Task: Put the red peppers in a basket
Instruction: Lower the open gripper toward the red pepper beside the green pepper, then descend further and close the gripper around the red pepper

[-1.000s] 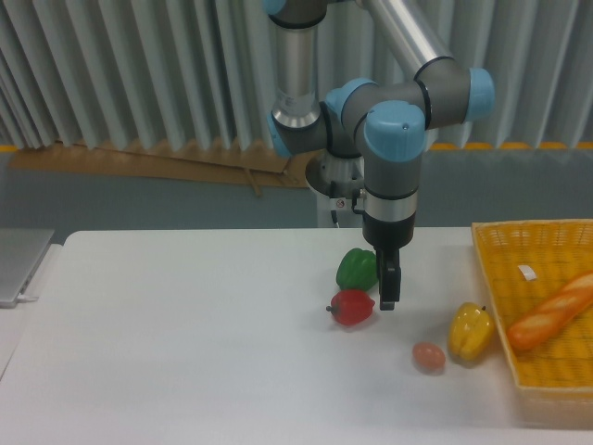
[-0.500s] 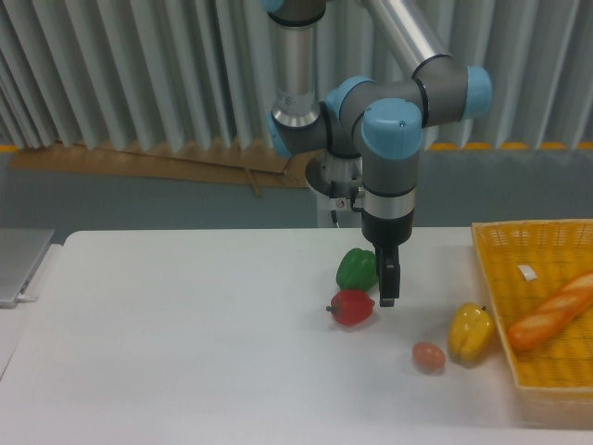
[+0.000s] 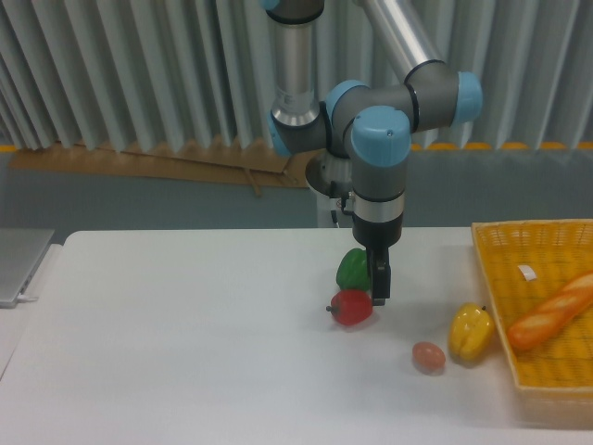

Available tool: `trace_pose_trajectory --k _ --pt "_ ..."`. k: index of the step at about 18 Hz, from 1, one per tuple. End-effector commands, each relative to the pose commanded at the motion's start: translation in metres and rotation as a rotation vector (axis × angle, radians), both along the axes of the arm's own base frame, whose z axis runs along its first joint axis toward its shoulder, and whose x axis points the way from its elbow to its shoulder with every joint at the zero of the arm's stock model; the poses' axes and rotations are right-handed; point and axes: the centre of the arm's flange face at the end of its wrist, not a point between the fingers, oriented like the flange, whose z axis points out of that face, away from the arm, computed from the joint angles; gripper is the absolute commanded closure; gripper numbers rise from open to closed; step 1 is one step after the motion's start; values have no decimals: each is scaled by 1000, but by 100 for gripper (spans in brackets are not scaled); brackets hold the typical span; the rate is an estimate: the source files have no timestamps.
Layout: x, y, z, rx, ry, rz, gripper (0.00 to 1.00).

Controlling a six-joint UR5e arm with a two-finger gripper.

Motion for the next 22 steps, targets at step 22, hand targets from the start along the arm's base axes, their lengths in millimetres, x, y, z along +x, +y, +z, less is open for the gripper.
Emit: trace_pose_trajectory --k 22 --pt "38 7 -38 -80 -27 124 0"
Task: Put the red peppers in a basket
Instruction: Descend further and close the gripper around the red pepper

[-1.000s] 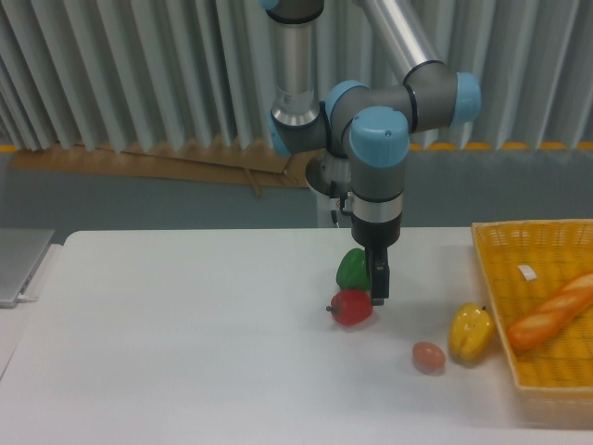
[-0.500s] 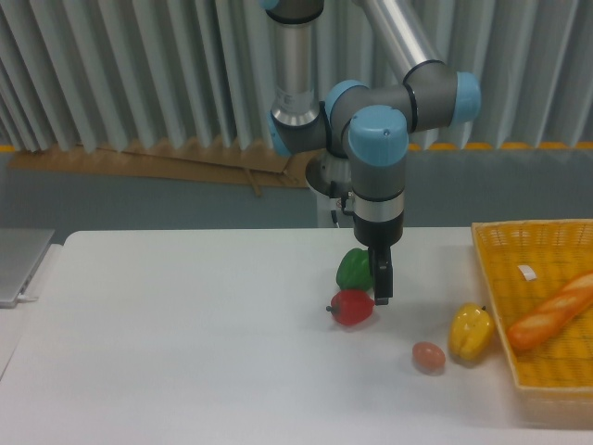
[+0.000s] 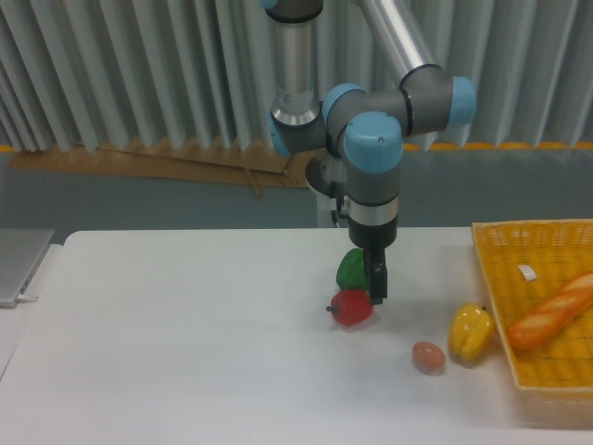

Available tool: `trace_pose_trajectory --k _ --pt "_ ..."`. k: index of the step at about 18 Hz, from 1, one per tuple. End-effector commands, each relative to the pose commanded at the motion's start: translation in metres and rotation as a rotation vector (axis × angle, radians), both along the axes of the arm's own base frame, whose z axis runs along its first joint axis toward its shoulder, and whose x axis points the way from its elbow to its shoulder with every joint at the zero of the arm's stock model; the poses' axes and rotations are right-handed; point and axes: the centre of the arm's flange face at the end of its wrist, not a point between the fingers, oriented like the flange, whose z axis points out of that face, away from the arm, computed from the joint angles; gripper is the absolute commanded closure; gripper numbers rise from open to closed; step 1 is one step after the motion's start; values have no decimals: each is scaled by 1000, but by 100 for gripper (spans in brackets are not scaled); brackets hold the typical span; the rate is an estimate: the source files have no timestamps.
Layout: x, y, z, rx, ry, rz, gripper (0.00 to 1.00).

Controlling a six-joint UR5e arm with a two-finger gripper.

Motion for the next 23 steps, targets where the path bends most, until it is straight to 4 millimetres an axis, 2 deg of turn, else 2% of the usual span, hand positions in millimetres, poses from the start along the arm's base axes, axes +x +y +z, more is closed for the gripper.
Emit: trace_pose_trajectory --k 4,5,9,10,12,16,23 --pt "16 -5 -21 -26 -27 207 0" --pt "21 -4 -24 -34 -27 201 0" --pt "21 -7 -34 -49 -49 229 0" --pt "22 -10 -41 -59 -57 268 0" --pt "15 -15 -44 -62 -53 373 0" --pt "3 -28 -52 -72 -63 389 0" --pt "-7 -11 -68 -62 -57 371 0"
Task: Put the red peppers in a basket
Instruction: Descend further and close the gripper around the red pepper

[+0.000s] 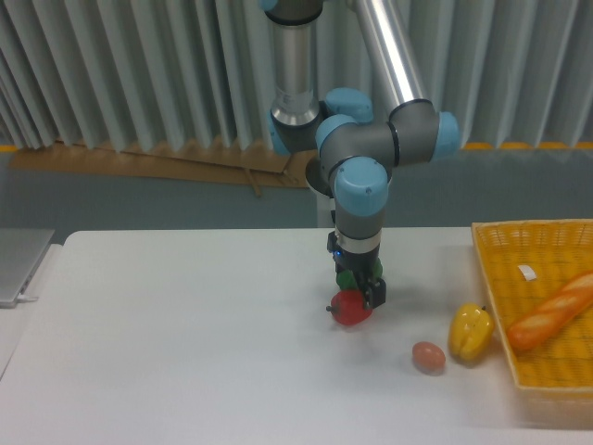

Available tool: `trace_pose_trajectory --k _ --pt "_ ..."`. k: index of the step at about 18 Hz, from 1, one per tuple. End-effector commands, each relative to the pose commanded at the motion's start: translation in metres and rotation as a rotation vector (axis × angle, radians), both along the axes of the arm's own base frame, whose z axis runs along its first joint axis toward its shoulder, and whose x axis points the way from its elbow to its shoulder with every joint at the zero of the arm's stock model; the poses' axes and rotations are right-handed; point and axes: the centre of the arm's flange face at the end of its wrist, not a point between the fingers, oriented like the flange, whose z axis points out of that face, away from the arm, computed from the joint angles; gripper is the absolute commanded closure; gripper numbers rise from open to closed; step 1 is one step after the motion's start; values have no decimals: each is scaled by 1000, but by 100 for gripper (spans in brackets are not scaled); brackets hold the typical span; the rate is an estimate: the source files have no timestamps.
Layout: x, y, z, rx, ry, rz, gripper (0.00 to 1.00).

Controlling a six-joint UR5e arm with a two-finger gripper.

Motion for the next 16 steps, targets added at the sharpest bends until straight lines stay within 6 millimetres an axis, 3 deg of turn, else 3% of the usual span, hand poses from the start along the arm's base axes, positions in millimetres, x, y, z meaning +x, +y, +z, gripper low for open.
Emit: trace_pose_trajectory --k 5,8,16 --pt "0 14 -18 10 9 -58 0" --pt "3 15 -17 14 6 -98 0" --pt "27 15 -24 1 -9 -129 0"
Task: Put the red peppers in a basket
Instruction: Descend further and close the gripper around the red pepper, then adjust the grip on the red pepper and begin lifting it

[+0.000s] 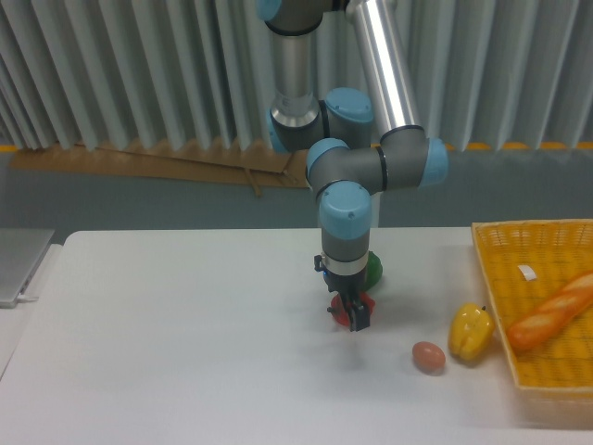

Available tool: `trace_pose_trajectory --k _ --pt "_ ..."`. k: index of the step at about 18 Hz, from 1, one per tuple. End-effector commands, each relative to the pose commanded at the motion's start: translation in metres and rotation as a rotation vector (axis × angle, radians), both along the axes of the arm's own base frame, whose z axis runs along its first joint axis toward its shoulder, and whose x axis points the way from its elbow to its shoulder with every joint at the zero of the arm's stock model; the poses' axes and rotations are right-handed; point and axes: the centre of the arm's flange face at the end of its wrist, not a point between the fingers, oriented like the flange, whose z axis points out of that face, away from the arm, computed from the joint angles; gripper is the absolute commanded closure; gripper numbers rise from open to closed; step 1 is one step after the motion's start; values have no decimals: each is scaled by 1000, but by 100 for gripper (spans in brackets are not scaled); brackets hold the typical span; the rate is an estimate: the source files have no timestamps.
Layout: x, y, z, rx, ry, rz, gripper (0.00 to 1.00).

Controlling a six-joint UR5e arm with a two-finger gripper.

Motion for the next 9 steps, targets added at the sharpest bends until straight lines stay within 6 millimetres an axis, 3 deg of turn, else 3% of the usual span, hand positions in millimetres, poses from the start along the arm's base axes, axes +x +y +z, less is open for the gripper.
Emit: trace_pose_trajectory --k 9 --pt "-8 -9 -5 -17 -3 0 0"
